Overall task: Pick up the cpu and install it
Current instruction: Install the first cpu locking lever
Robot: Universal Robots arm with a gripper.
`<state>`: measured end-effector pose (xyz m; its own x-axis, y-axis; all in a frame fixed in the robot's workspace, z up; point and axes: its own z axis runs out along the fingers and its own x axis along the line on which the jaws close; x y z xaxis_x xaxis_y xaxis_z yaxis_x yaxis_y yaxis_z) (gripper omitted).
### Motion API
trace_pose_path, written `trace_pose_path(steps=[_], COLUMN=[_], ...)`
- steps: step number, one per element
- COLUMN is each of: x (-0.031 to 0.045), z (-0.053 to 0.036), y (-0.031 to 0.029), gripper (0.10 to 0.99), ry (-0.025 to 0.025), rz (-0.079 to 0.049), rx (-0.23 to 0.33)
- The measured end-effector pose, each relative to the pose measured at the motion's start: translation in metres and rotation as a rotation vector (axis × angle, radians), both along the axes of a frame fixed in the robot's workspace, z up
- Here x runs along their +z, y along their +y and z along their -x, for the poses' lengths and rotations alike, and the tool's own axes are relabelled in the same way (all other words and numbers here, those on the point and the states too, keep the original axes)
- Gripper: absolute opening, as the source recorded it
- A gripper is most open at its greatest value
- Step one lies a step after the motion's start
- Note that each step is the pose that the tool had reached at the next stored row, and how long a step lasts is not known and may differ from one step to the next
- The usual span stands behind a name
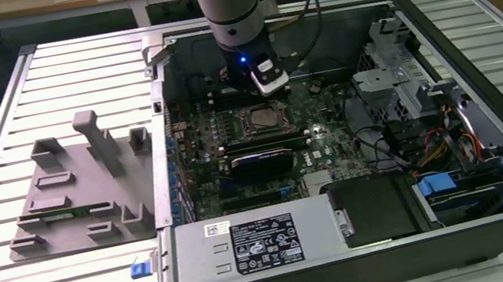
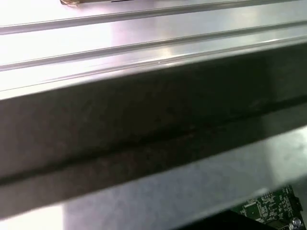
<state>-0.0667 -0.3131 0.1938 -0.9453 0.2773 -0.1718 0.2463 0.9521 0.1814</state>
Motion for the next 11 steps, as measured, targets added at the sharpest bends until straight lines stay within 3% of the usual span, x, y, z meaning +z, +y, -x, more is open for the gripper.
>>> trace_pose_path(steps=[11], x=[-0.0024], z=[0.0000], y=[0.0001], gripper=[0.106], ry=[0.0001], rz=[0.007], rx=[-0.032])
